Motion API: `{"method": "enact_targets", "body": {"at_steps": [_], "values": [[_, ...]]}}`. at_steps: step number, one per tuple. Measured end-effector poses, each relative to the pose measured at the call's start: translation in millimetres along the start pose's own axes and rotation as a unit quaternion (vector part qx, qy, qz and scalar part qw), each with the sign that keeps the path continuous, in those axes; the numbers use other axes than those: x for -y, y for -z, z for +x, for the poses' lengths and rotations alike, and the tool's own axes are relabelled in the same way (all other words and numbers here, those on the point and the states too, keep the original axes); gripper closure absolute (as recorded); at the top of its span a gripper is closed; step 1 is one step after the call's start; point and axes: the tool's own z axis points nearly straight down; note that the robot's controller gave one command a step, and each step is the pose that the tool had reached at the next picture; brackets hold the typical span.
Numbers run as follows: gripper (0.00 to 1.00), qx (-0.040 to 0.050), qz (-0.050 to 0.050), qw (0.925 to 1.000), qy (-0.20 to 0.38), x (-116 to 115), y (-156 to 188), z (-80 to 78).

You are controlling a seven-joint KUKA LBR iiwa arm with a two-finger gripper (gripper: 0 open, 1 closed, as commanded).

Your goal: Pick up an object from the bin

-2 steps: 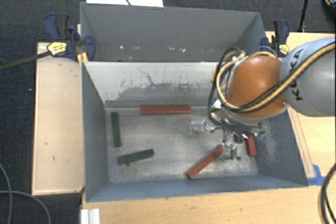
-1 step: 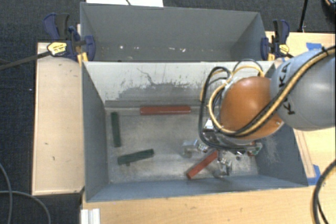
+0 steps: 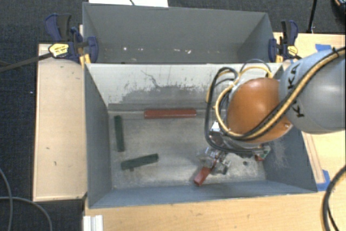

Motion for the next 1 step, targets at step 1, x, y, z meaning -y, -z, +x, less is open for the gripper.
{"method": "enact_targets", "body": {"at_steps": [1], "values": [[1.0,0.0014,0.003,0.9999,0.011,-5.1,142.5,-8.4]]}}
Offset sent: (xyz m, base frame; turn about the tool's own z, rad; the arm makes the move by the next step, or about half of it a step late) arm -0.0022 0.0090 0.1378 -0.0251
